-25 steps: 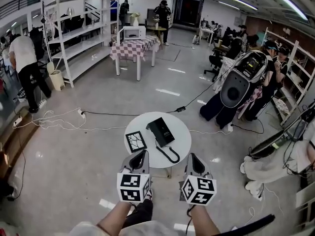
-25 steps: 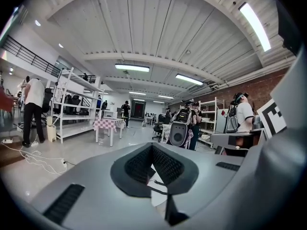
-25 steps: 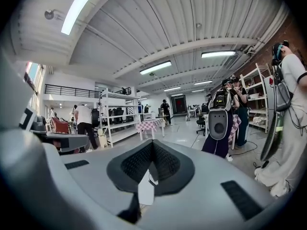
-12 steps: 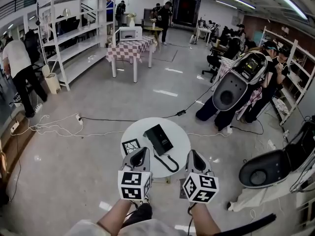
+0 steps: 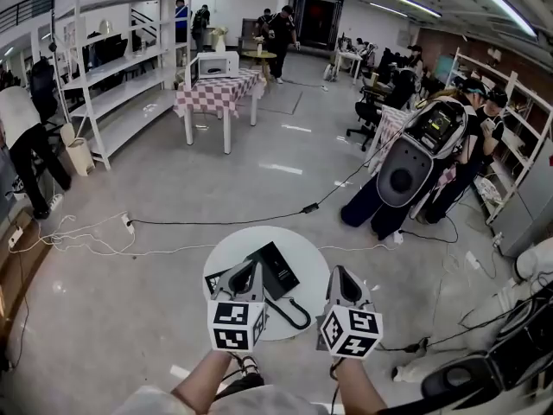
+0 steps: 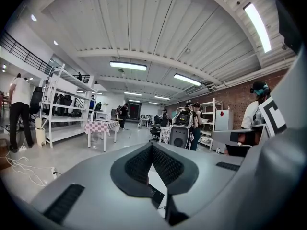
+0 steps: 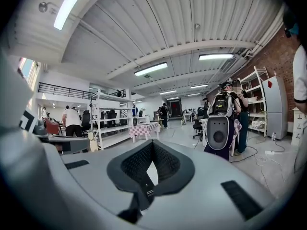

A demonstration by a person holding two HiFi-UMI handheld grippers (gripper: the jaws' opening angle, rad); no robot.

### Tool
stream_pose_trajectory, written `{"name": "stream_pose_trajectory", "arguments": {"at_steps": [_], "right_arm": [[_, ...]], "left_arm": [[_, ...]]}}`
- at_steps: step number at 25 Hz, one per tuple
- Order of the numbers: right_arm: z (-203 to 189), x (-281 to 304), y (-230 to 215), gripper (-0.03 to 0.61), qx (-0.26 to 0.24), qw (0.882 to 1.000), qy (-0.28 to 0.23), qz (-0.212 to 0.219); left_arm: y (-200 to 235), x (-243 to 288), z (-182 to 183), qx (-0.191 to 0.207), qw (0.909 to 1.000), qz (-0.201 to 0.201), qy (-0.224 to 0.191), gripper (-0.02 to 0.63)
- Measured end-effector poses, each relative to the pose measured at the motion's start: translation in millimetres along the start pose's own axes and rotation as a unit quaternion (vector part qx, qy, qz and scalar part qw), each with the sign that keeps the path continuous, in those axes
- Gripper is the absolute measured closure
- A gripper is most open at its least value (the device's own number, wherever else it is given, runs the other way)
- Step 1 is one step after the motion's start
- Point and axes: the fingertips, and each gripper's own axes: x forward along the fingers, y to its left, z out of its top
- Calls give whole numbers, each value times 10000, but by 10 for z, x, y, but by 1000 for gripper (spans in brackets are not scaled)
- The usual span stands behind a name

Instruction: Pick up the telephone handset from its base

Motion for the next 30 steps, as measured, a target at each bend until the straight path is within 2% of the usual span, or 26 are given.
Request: {"name": "stream_pose_trajectory", "arguments": {"at_steps": [11,19,24,30], "right_arm": [[136,665,-13,554,-165,9997,133,-84],[396,1219,13,554,-236,9997,-55,-72],[363,1434,-8,554,-214,9998,3,-42],[182,1509,-27,554,-196,9995,242,10]], "left_arm": [[383,608,87,-290,9996,-38,-23,609],[651,1025,274,-255,9996,-51,-107,609],[789,1192,280,-211,9997,40,-74,609],[864,1226,107,-283,9993,181,149,609]]}}
